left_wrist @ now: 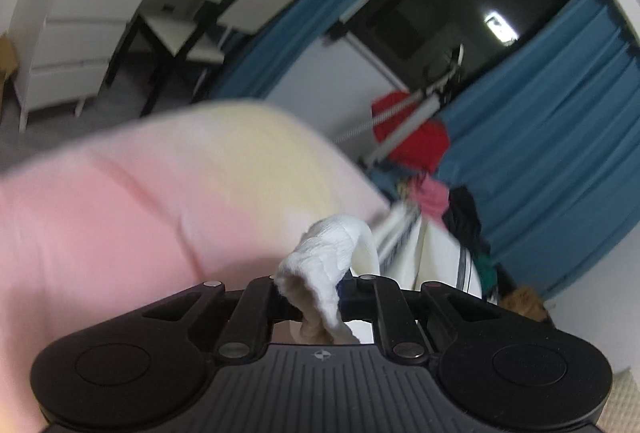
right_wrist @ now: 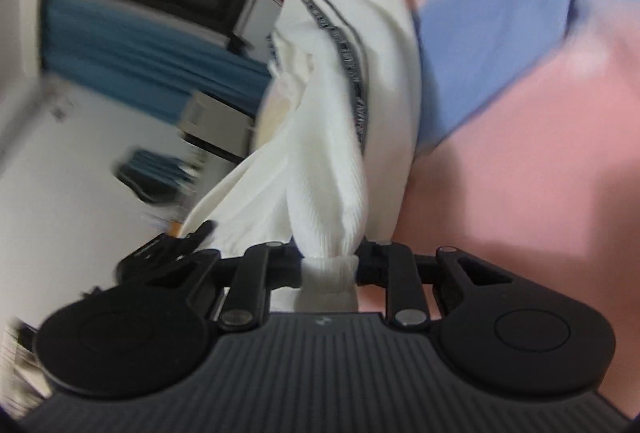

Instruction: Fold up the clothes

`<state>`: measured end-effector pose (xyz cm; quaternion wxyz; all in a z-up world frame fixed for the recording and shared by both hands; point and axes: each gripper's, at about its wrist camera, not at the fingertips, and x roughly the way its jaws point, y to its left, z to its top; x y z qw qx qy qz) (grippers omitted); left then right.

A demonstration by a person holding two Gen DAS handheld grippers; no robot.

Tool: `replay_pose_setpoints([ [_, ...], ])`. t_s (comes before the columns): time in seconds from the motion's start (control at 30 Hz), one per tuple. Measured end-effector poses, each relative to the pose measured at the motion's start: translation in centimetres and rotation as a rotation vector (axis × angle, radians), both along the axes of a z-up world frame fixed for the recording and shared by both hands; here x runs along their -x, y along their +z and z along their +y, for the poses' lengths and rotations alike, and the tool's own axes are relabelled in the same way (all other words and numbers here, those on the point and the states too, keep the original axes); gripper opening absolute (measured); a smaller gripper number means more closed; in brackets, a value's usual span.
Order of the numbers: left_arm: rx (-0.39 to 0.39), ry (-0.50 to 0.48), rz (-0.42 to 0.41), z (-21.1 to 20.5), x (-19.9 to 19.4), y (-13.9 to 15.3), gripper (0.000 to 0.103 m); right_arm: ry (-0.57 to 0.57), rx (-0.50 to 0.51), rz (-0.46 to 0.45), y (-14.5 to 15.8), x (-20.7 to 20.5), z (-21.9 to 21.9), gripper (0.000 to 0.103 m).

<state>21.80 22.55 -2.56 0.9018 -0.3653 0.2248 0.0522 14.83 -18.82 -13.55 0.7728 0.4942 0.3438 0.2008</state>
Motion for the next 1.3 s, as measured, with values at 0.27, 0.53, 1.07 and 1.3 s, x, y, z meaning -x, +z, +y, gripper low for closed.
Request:
replay_pose_setpoints([
  [0.27, -0.242, 0.039, 0.06, 8.1, -9.9, 6.6, 0.013, 0.021, -0.131, -0.072, 0.6, -3.2, 14.3, 0.024],
  [0.53, -0.361, 0.042, 0.201, 17.9, -21.8, 1.1, 0.013, 0.205, -0.021, -0.145, 0.2, -11.0, 28.7, 0.025],
  [1.07, -0.526, 0.098, 0.246, 18.8, -19.4, -0.7, 0.073, 0.382, 0.259, -0.197, 1.4, -12.2, 30.5, 0.076],
  [1.3, -0.586, 0.149, 0.166, 11.7, -9.6, 3.9, 0.081, 0.335, 0.394, -0.349, 5.8, -7.1, 23.6, 0.083],
])
